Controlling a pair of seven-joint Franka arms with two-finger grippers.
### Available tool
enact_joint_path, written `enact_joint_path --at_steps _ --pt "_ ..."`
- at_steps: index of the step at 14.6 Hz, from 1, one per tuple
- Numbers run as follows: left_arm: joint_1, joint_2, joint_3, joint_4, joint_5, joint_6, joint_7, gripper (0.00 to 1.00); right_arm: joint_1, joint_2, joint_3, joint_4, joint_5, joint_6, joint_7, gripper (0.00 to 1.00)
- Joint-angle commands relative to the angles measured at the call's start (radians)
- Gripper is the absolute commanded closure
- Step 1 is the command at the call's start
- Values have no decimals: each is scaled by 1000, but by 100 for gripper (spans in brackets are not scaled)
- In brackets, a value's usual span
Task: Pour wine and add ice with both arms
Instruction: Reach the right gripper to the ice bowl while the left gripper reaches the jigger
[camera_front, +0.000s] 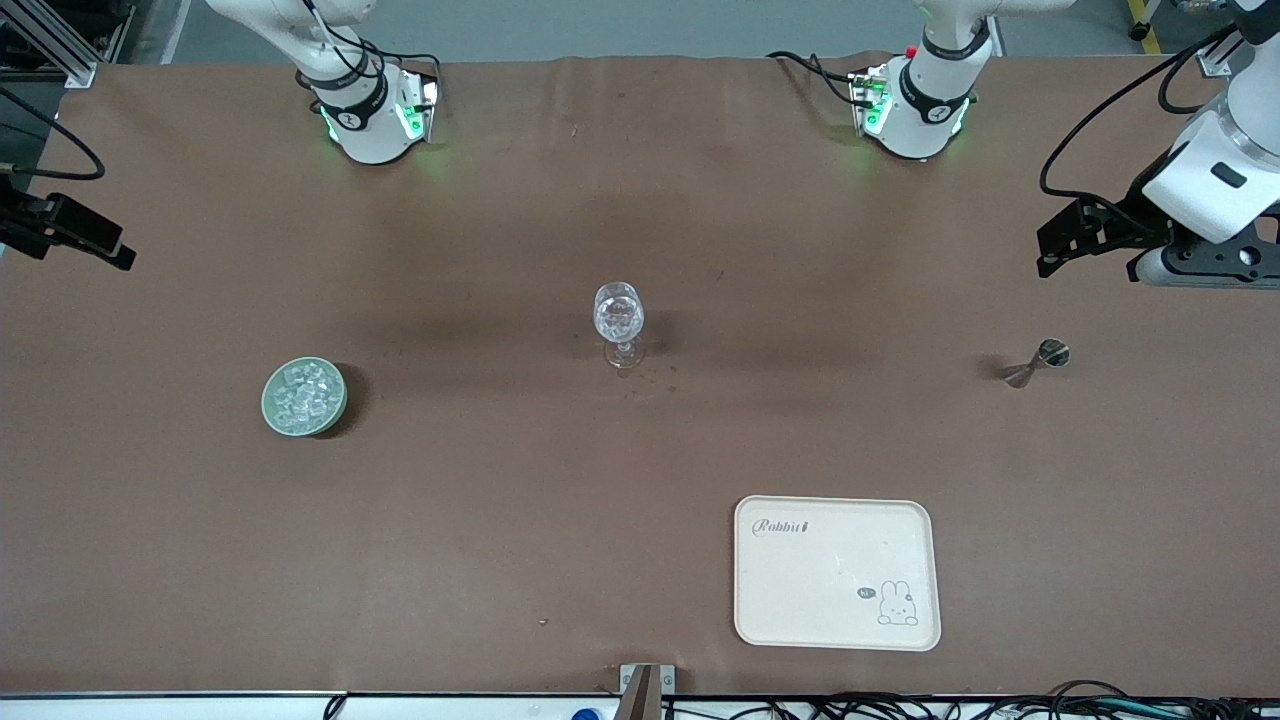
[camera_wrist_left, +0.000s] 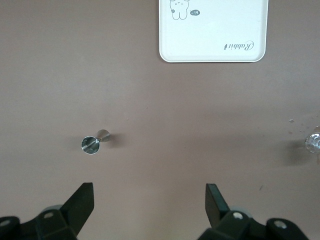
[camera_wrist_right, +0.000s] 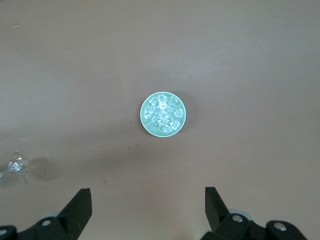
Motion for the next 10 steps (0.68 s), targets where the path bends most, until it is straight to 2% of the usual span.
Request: enact_joint_path --at_steps 1,7,9,10 --pt "1 0 -4 14 7 -8 -11 2 6 -6 -10 -3 17 3 -9 0" --pt "6 21 22 25 7 -24 -19 1 9 -6 -10 -9 14 6 -7 0" --pt "4 33 97 28 -39 -42 -62 0 9 -6 -10 -38 10 36 -9 0" --pt "3 49 144 31 -107 -42 -139 0 8 -6 -10 -75 10 70 -9 0"
